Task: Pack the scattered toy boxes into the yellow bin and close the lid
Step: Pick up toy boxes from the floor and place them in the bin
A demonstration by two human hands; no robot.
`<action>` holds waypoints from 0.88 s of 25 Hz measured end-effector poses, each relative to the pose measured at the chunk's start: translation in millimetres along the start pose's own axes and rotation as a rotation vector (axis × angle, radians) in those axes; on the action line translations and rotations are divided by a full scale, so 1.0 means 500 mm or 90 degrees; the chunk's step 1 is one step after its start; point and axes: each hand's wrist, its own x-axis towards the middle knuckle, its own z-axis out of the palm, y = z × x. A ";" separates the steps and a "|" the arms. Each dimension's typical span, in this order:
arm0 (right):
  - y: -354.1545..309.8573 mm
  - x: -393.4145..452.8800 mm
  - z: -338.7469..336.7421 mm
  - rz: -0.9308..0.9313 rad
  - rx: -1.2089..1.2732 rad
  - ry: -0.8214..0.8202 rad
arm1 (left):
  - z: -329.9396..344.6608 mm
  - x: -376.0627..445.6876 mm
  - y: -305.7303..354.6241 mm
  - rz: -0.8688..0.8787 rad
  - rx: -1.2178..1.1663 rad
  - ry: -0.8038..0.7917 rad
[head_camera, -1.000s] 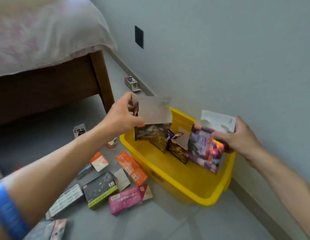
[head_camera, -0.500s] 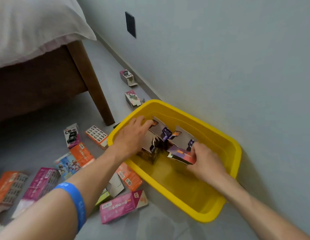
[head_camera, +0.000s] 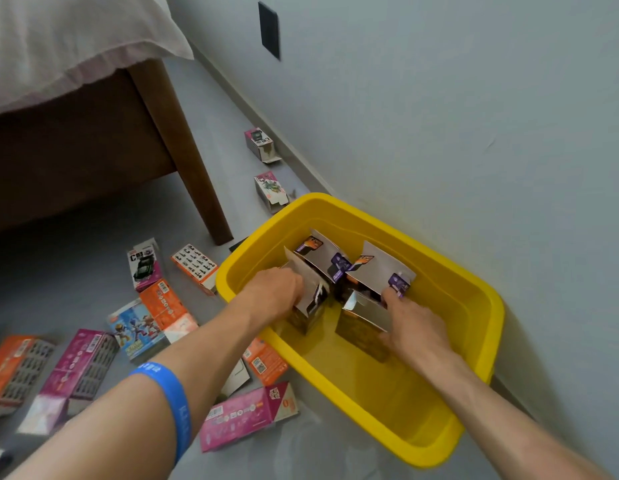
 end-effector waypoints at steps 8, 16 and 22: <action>0.018 0.007 -0.018 0.056 0.208 -0.012 | -0.025 0.006 0.016 0.080 0.093 0.011; 0.030 0.035 -0.027 0.013 0.252 -0.196 | -0.023 0.046 0.022 0.076 0.014 -0.148; 0.002 0.039 0.027 0.029 0.069 -0.175 | -0.003 0.084 0.044 0.020 0.107 -0.160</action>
